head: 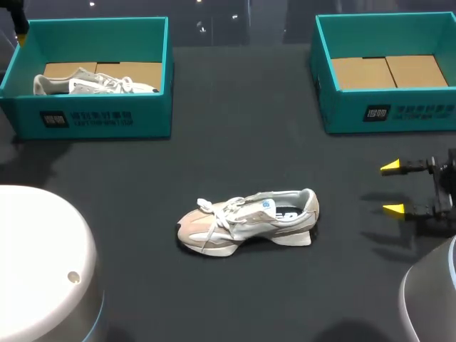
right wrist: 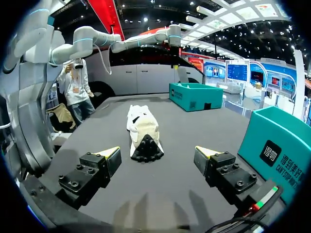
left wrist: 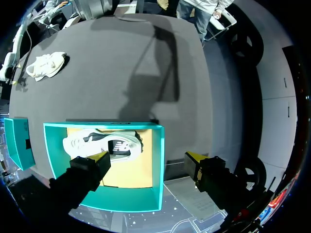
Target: Take the shoe out of the shoebox, open the shoe tongue, remove and reinsert the insole, then place the shoe into the shoebox
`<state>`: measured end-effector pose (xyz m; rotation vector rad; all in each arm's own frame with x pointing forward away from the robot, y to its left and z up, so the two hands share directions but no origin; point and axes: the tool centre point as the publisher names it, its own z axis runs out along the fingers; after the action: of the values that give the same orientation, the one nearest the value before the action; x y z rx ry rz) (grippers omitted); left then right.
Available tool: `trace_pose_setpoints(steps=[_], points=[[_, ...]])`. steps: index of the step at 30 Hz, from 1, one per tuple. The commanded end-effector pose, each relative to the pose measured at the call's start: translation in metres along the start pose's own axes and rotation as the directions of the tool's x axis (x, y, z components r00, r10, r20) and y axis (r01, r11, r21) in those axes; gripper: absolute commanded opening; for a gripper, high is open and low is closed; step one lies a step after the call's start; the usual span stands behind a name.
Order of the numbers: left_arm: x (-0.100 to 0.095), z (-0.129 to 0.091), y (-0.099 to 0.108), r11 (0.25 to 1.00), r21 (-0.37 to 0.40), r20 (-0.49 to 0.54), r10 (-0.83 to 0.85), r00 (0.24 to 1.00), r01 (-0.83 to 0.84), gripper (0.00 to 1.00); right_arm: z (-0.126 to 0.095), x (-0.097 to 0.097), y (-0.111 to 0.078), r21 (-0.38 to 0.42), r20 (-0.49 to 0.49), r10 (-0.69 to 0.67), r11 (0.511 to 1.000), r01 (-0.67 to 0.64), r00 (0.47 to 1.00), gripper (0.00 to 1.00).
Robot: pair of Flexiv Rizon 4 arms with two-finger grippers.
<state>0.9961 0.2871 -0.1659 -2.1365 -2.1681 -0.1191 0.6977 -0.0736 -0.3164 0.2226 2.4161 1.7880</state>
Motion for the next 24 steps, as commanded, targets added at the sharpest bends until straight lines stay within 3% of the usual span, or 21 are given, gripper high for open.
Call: trace_pose_setpoints(steps=[1, 11, 24], points=[[0.000, 0.000, -0.001, 1.000, -0.001, -0.001, 0.000, 1.000, 0.000, 1.00, 0.004, 0.004, -0.008, -0.144, 0.025, -0.029, 0.989, 0.032, 0.999, 1.00], [0.000, 0.000, -0.001, 1.000, -0.001, -0.001, 0.000, 1.000, 0.000, 1.00, 0.006, 0.004, -0.013, -0.022, 0.057, -0.049, 0.998, 0.050, 0.997, 1.00], [0.000, 0.000, -0.001, 1.000, -0.001, -0.001, 0.000, 1.000, 0.000, 1.00, 0.024, 0.000, -0.028, 0.029, 0.014, -0.038, 0.999, 0.038, 0.999, 1.00]])
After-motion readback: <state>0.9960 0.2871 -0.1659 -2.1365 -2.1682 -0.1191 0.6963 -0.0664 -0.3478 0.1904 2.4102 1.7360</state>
